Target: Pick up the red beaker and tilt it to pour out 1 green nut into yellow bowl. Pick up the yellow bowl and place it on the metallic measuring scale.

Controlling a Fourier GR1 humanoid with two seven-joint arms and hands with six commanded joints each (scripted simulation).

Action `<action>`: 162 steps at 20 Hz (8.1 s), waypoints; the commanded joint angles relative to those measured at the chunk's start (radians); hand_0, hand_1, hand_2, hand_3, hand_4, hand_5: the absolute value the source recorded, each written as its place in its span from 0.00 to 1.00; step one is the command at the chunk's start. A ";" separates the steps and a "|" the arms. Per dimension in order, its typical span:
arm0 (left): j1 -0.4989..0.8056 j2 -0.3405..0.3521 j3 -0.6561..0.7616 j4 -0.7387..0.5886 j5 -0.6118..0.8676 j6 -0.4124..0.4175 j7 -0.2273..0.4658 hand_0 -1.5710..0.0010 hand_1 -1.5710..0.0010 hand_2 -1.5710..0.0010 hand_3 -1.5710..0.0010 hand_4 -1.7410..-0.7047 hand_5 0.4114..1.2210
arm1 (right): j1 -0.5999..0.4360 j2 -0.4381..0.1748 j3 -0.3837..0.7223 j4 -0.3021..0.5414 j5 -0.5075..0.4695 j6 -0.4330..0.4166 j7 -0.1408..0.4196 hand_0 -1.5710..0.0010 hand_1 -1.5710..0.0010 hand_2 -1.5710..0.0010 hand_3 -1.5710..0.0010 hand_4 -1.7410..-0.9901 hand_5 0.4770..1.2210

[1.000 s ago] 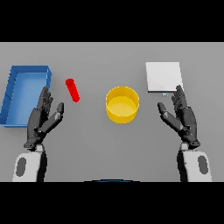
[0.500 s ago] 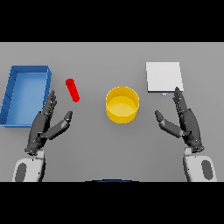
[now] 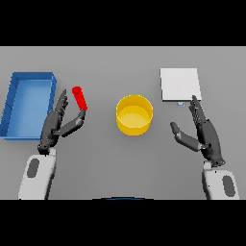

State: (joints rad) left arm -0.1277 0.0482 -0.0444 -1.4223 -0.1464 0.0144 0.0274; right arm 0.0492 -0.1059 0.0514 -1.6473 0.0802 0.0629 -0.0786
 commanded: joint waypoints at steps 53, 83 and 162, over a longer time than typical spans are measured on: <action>-0.483 0.050 -0.120 0.287 -0.319 0.073 0.032 0.00 0.00 0.00 0.00 0.06 0.88 | -0.008 0.005 -0.003 0.016 0.034 -0.028 0.008 1.00 1.00 1.00 1.00 0.62 0.28; -1.021 0.151 -0.822 0.578 -1.032 -0.470 0.007 0.00 0.00 0.00 0.04 0.01 1.00 | 0.001 0.019 -0.024 0.012 -0.008 -0.020 0.040 1.00 1.00 1.00 1.00 0.59 0.17; -0.422 0.396 0.183 0.240 -0.290 -0.271 0.582 0.74 0.78 0.81 0.88 0.90 0.32 | -0.029 -0.015 0.018 0.046 0.055 -0.005 -0.038 1.00 1.00 1.00 1.00 0.57 0.33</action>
State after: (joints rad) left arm -0.5491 0.4440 0.1383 -1.1817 -0.4362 -0.2571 0.6100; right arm 0.0210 -0.1211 0.0692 -1.6011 0.1349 0.0581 -0.1200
